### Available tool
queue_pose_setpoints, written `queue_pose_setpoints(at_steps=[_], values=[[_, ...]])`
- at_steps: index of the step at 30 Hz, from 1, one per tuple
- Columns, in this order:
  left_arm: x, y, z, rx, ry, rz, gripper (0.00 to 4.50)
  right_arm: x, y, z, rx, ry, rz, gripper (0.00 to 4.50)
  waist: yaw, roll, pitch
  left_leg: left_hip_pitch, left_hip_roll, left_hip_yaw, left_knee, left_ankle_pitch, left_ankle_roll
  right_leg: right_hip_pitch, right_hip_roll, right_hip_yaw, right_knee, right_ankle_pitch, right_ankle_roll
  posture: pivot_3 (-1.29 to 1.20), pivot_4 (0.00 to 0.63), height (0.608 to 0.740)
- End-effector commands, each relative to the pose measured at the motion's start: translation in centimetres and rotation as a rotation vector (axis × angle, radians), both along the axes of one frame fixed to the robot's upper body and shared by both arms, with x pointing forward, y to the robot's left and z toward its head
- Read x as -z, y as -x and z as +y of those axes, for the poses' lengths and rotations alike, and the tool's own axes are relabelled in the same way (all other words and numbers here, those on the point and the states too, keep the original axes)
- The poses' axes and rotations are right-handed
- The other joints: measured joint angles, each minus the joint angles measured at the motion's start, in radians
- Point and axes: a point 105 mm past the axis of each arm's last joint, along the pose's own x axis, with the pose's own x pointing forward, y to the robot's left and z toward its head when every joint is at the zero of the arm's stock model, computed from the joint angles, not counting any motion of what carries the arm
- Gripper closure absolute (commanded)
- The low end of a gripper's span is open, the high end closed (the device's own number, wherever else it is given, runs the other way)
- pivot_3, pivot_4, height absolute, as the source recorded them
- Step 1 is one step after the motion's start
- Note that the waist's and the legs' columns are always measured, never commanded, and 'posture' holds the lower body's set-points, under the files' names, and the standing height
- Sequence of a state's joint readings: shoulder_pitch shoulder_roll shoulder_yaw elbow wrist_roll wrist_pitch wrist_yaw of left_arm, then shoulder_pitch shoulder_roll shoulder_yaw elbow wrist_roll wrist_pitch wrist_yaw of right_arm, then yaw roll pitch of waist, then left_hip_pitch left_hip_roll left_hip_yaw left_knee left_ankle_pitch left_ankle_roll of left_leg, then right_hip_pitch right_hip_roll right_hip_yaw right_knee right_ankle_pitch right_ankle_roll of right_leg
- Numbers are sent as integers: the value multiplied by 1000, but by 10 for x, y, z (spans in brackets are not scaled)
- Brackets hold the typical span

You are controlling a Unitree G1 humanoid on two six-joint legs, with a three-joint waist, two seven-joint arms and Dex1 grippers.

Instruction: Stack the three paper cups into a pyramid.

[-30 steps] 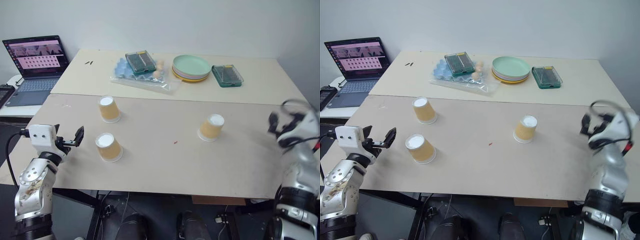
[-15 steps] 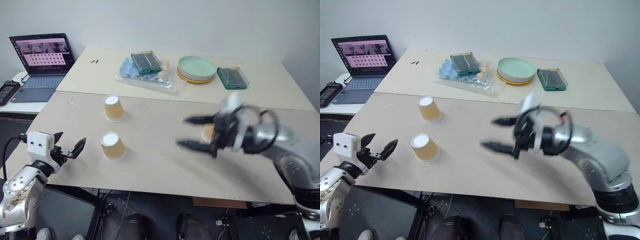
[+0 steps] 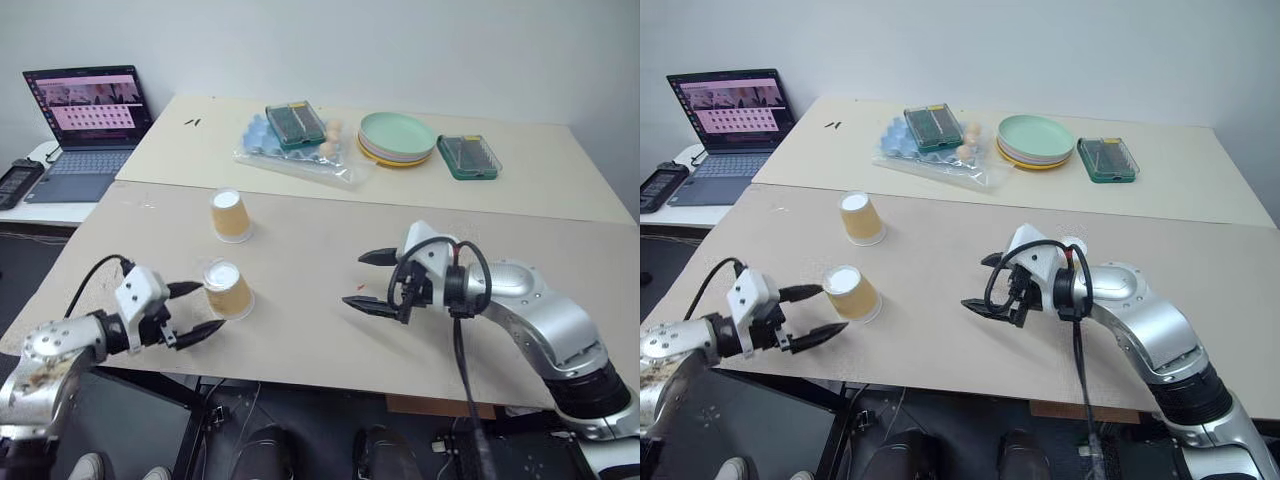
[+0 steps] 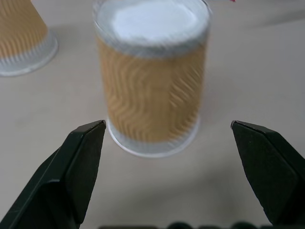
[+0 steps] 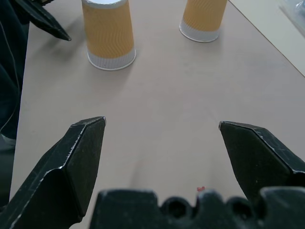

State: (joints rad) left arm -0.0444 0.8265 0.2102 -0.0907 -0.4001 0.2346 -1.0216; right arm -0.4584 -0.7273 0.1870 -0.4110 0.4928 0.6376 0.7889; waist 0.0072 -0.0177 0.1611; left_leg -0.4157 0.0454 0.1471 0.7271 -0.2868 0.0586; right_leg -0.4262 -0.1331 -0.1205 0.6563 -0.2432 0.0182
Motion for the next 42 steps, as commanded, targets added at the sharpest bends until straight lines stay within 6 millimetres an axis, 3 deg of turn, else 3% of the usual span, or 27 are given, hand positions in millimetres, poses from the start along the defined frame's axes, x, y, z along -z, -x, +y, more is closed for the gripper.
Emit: queue_pose_setpoints(at_steps=[1, 6, 12, 15, 19, 24, 27, 29, 33, 38, 42], values=[[-7, -9, -12, 71, -8, -39, 0, -15, 4, -3, 19, -18, -66, 41, -3, 0, 0, 0, 0, 0, 0, 0, 0, 0, 0, 0, 0, 0, 0, 0, 150, 706], [-13, -24, -39, 166, 28, -68, 0, -15, 3, -6, 53, -22, -71, 41, 0, 0, 0, 0, 0, 0, 0, 0, 0, 0, 1, 0, 0, 0, 0, 0, 150, 706], [-16, -27, -50, 194, 48, -75, 0, -13, 2, -9, 77, -9, -71, 41, -6, 0, 0, 0, 0, 0, 0, 0, 0, 0, 2, 0, 0, 0, 1, 0, 150, 706], [-16, -28, -49, 192, 51, -74, 649, -13, 1, -12, 90, -9, -74, 0, -7, 0, 0, 0, 0, 0, 0, 0, 0, 0, 2, 1, 0, 0, 1, 0, 150, 706], [-17, -28, -48, 187, 45, -80, 1940, -13, -1, -14, 106, -2, -77, 0, -7, 0, 0, 0, 0, 0, 0, 0, 0, 0, 2, 1, 0, 0, 1, 0, 150, 706], [-22, -32, -54, 192, 42, -102, 2031, -14, -4, -15, 122, -3, -86, 0, -7, 0, 0, 0, 0, 0, 0, 0, 0, 0, 2, 1, 0, 0, 1, 0, 150, 706], [-32, -39, -77, 237, 87, -139, 2031, -26, -11, -24, 178, -26, -118, 0, 3, 0, 0, 0, 0, 0, 1, 0, 0, 1, 2, 0, 0, 0, 1, 0, 150, 706], [-36, -44, -107, 311, 129, -151, 2031, -46, -11, -33, 204, -70, -151, 0, 3, 0, 0, 0, 0, -1, 2, 0, 0, 1, 2, 1, 0, 0, 1, 0, 150, 706], [-30, -50, -150, 412, 176, -131, 2031, -67, -4, -40, 210, -129, -177, 0, 14, 0, 0, -2, -1, -2, 3, 0, 1, 1, 2, -1, 0, 0, 1, 0, 150, 706], [-8, -61, -181, 462, 159, -87, 2031, -67, 5, -39, 192, -129, -152, 0, -1, 0, 0, -2, -1, -1, 2, 0, 1, 1, 4, -1, 0, 0, 1, 0, 150, 706], [-3, -66, -188, 468, 157, -82, 2031, -58, 9, -36, 182, -101, -116, 0, 3, 0, 0, -1, -1, -2, 3, 0, 1, 2, 3, 0, 0, 0, 1, 0, 150, 706]])
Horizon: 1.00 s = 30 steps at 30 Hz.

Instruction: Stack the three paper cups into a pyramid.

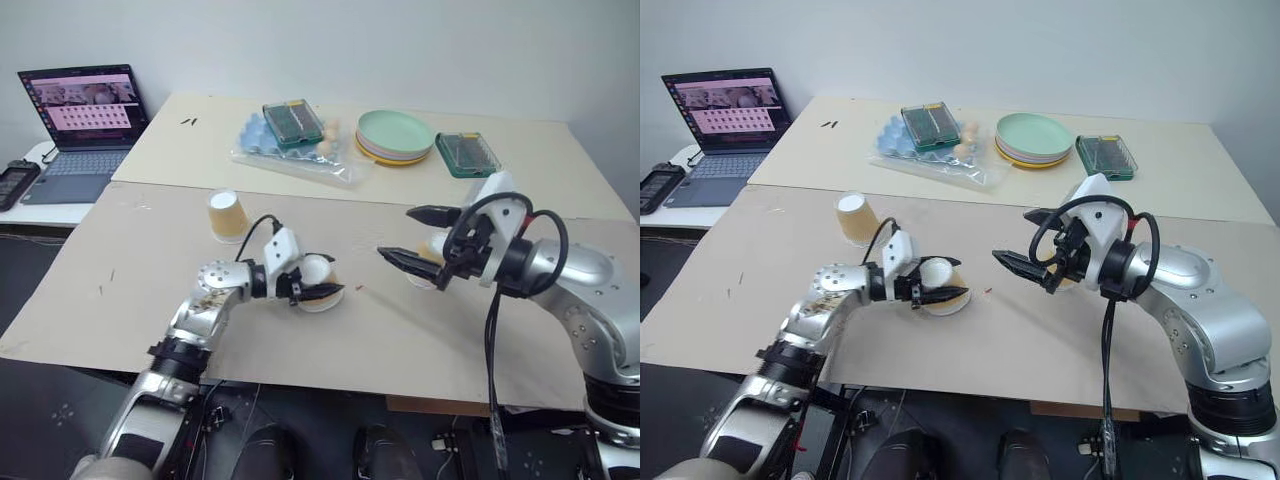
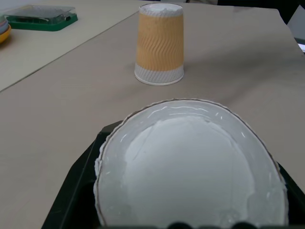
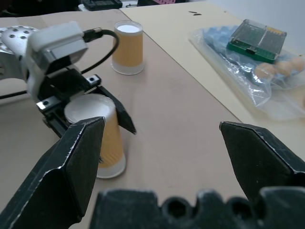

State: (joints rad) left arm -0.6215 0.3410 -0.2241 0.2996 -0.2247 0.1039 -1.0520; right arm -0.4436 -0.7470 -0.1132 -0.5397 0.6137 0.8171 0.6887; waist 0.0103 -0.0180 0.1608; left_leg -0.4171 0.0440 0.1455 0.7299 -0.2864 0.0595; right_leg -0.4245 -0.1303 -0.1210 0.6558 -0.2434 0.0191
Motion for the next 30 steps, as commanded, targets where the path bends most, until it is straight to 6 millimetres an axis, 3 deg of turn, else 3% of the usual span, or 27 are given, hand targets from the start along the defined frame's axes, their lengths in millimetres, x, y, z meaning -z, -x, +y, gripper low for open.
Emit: queue_pose_setpoints(at_steps=[1, 3, 6, 11, 17, 20, 22, 24, 26, 30], values=[[0, -3, -3, 9, -6, -21, 2031, -1, 9, 3, -22, 24, -8, 0, 0, 0, 0, 0, 0, 0, 0, 0, 0, 0, 0, 0, 0, 0, 0, 0, 150, 706], [-4, -2, -3, 14, 17, -20, 1054, 4, 10, 4, -23, 27, 10, 0, 0, 0, 0, 1, 0, 0, 0, 0, 0, 1, 0, 0, 0, 0, 0, 0, 150, 706], [-12, 1, 0, 23, 30, -41, 59, 9, 8, 5, -25, 26, 26, 0, 0, 0, 0, 1, 0, 0, 0, 0, 0, 1, -1, 1, 1, 0, 0, 0, 150, 706], [-45, 14, 18, -5, 63, -93, 59, 15, 3, 6, -35, 10, 50, 0, -6, 0, 0, 1, 0, 0, 0, 0, 0, 0, 0, 1, 0, 0, 0, 0, 150, 706], [-85, 41, 72, -186, 115, -71, 59, 29, -9, -3, -24, -14, 96, 0, -15, 0, 0, 1, 1, 0, 0, 0, 0, 0, 0, 1, 0, 0, 0, 0, 150, 706], [-94, 47, 90, -298, 158, -46, 59, 34, -13, -6, -21, -18, 106, 0, -7, 0, 0, 1, 1, -1, 0, 0, 0, 1, -1, 1, 0, 0, 0, 0, 150, 706], [-96, 43, 113, -459, 212, -30, 59, 36, -16, -7, -16, -21, 106, 0, -5, 0, 0, 2, 1, -1, 0, 0, 0, 1, -1, 1, 0, 0, 0, 0, 150, 706], [-72, 26, 163, -833, 178, -43, 59, 34, -20, -8, -12, -30, 101, 0, -5, 0, 0, 2, 1, -1, 0, 0, 0, 2, -1, 2, 0, 0, 0, 0, 150, 706], [-46, 21, 189, -1030, 133, -35, 59, 32, -20, -7, -20, -37, 100, 0, -7, 0, 0, 3, 1, -1, -1, 0, 0, 2, -1, 2, 0, 0, 0, 0, 150, 706], [-21, 12, 191, -1080, 118, -8, 59, 32, -17, -4, -46, -40, 106, 0, 5, 0, 0, 3, 1, -1, -1, 0, -1, 2, 0, 1, 1, 0, 0, 0, 150, 706]])
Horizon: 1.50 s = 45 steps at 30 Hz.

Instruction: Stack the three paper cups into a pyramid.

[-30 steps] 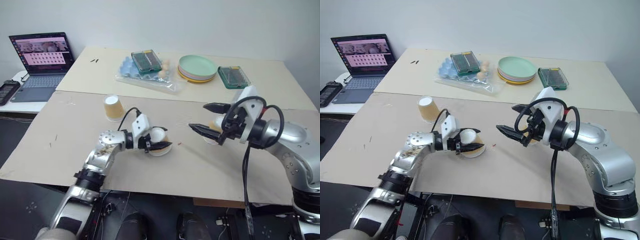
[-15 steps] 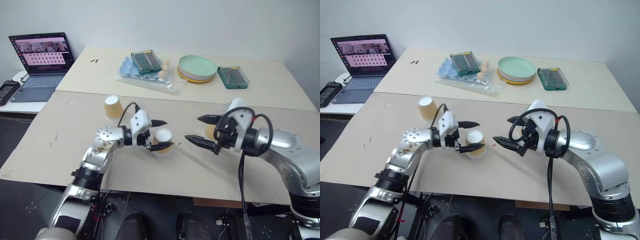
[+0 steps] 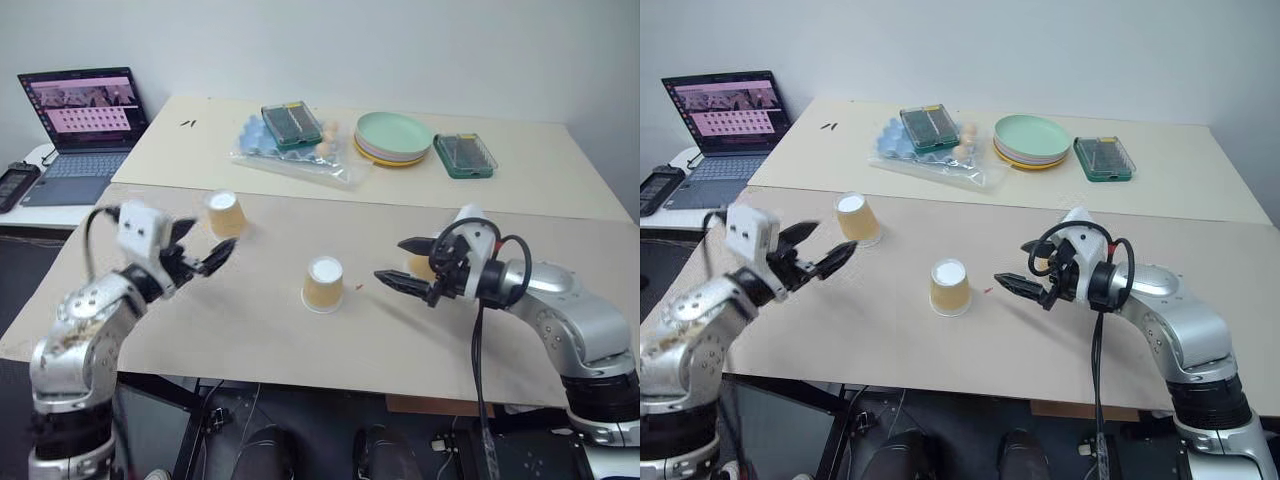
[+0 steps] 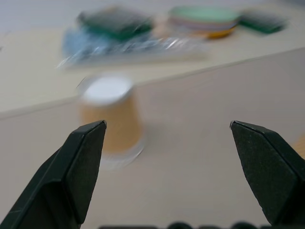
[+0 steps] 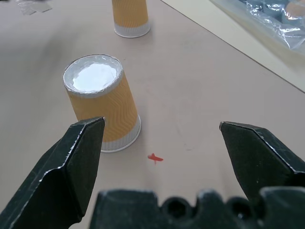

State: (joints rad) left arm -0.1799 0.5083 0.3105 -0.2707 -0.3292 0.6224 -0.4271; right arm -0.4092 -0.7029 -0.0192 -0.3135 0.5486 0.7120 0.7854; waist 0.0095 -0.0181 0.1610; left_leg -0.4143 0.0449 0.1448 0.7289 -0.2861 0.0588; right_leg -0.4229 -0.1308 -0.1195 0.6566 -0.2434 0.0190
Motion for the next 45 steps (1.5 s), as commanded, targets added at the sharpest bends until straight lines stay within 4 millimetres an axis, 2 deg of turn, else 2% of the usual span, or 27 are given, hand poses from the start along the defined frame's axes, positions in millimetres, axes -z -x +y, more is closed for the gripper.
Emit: queue_pose_setpoints(at_steps=[1, 4, 10, 16, 22, 32, 34, 35, 37, 39, 42, 45], values=[[-1, -12, -3, -15, -39, -57, 59, -17, 4, 4, -37, -13, -69, 0, 8, 0, 0, -1, 0, 0, 0, 0, 0, 0, 0, -1, 0, 0, 0, 0, 150, 706], [4, -27, -9, 26, -44, -58, 59, -18, 6, 4, -41, -14, -70, 0, 14, 0, 0, -1, 0, 0, 0, 0, 0, 0, -1, -1, 0, 0, 0, 0, 150, 706], [8, -69, -26, 162, -86, -59, 59, -18, 8, 2, -25, -15, -76, 0, 7, -1, 0, -1, -1, 0, 0, 0, 0, -1, -1, -2, 0, 0, 0, 0, 150, 706], [-11, -102, -26, 175, -98, -104, 59, -19, 9, -1, 0, -17, -88, 0, 1, -1, 0, -2, -1, 1, 0, 0, 0, -1, 0, -2, 0, 0, 0, 0, 150, 706], [-34, -120, -43, 216, -102, -157, 59, -17, 11, 0, 8, -24, -86, 0, 0, -1, 0, -2, -1, 1, 0, 0, 0, -1, 0, -3, 0, 0, 0, 0, 150, 706], [-34, -127, -56, 256, -60, -152, 59, -17, 11, 0, 10, -18, -87, 0, -1, -2, 0, -3, -1, 1, 0, 0, 0, -1, 0, -3, 1, 0, 0, 0, 150, 706], [-34, -127, -56, 255, -54, -150, 988, -17, 11, 0, 13, -16, -87, 0, -2, -2, 0, -3, -1, 1, 0, 0, 0, -2, 0, -3, 1, 0, 0, 0, 150, 706], [-34, -126, -55, 255, -55, -150, 1136, -17, 11, 0, 15, -16, -87, 0, -1, -2, 0, -3, -1, 1, 0, 0, 0, -2, 0, -3, 1, 0, 0, 0, 150, 706], [-37, -126, -55, 257, -81, -166, 1805, -16, 11, 0, 15, -14, -85, 0, -1, -2, 0, -3, -1, 0, 0, 0, 0, -1, 0, -3, 1, 0, 0, 0, 150, 706], [-42, -125, -55, 260, -78, -192, 1805, -15, 11, 1, 13, -15, -81, 0, -1, -2, 0, -3, -1, 0, 0, 0, 0, -1, 0, -3, 1, 0, 0, 0, 150, 706], [-54, -115, -64, 353, -83, -250, 1805, -13, 10, 3, 9, -12, -77, 0, -1, -2, 0, -3, -1, 0, 0, 0, 0, -2, 0, -3, 1, 0, 0, 0, 150, 706], [-50, -80, -86, 598, -138, -267, 1805, -14, 9, 2, 20, -10, -79, 0, -5, -2, 0, -5, -1, 0, 0, 0, 0, -3, 0, -3, 3, 0, 0, 0, 150, 706]])
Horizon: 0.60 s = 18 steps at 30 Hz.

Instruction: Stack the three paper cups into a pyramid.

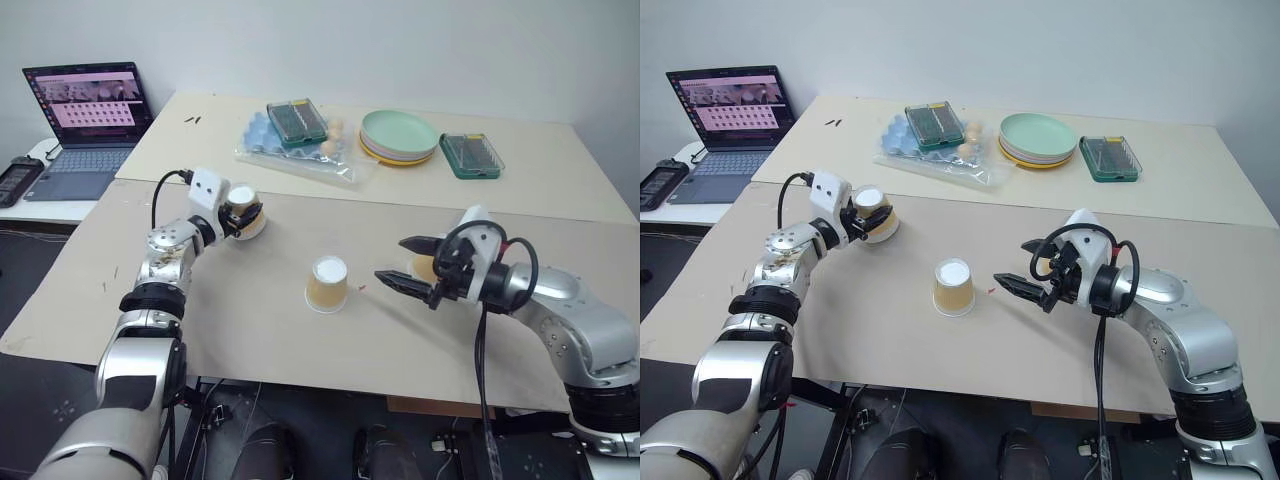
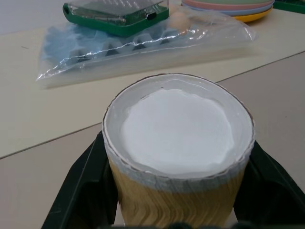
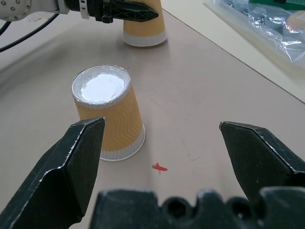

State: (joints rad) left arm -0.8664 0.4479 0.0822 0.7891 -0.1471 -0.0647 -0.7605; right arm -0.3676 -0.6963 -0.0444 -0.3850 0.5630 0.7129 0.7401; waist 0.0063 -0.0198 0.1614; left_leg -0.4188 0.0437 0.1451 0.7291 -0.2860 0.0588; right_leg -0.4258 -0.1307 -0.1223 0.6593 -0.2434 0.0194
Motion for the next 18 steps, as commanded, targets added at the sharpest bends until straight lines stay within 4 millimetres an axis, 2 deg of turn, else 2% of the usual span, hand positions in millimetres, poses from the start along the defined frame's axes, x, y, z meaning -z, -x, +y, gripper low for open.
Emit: queue_pose_setpoints(at_steps=[1, 5, 8, 11, 18], values=[[-12, 42, -25, 275, -78, -61, 1805, -10, 2, -1, 7, 2, -44, 0, -4, 0, 0, 0, 0, 0, 0, 0, 0, 0, 0, 0, 0, 0, 0, 0, 150, 706], [12, 88, -37, 466, -150, 50, 1805, -10, 3, -9, 31, 5, -42, 0, -13, 0, 0, 0, 1, 0, 0, 0, 0, 0, 0, 0, 0, 0, 0, 0, 150, 706], [25, 108, -40, 545, -175, 135, 1805, -10, 4, -10, 40, 5, -42, 0, -14, 0, 0, 1, 1, 0, 1, 0, 0, 0, 0, 1, -2, 0, 0, 0, 150, 706], [32, 109, -42, 548, -194, 158, 1805, -12, 6, -11, 44, -2, -45, 0, -6, 0, 0, 3, 1, 0, 1, 0, -1, 2, 0, 1, -1, 0, 0, 0, 150, 706], [38, 94, -61, 570, -201, 155, 1805, -15, 9, -15, 67, -5, -50, 0, 3, 0, 0, 3, 1, 0, 1, 0, 0, 2, 0, 2, -1, 0, 0, 0, 150, 706]])
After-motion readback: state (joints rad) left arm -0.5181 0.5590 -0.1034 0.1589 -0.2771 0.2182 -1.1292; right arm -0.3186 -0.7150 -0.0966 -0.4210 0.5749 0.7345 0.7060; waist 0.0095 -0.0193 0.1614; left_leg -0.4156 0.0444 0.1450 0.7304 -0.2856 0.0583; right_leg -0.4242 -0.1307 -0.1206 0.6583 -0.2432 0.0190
